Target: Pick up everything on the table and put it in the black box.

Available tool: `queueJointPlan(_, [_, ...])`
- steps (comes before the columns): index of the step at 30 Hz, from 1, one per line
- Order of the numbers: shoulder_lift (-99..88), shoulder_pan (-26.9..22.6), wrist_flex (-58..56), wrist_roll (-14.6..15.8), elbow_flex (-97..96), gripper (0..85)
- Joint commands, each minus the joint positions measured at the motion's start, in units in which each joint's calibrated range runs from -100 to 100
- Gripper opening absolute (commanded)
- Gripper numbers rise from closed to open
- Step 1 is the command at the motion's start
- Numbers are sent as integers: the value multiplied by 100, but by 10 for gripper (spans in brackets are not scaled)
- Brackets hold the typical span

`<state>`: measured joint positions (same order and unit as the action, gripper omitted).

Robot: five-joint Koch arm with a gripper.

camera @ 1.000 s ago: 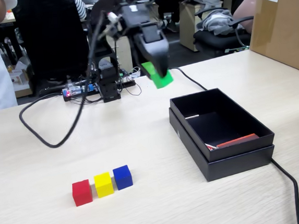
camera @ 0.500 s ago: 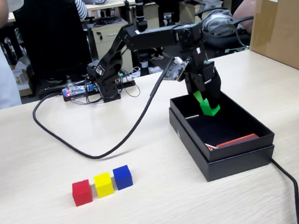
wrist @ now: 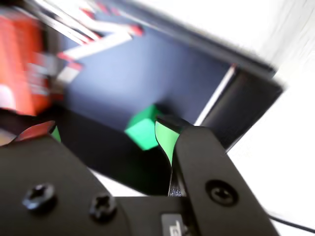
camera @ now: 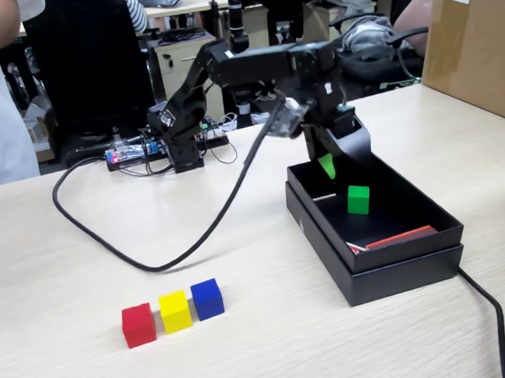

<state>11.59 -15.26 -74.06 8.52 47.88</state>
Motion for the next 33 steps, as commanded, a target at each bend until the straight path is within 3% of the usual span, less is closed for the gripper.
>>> queueJointPlan(1, [-1543,371,-71,-274,-55,419])
queueJointPlan(9, [-1864,1822,-71,-1172,-101,464])
queueJointPlan(15, [-636,2515,-54,-1446,63,484])
queueJointPlan(23, [1704,2891,76,-1705,1595,476])
queueJointPlan(33, [3047,2896,663,-1851,2157,467])
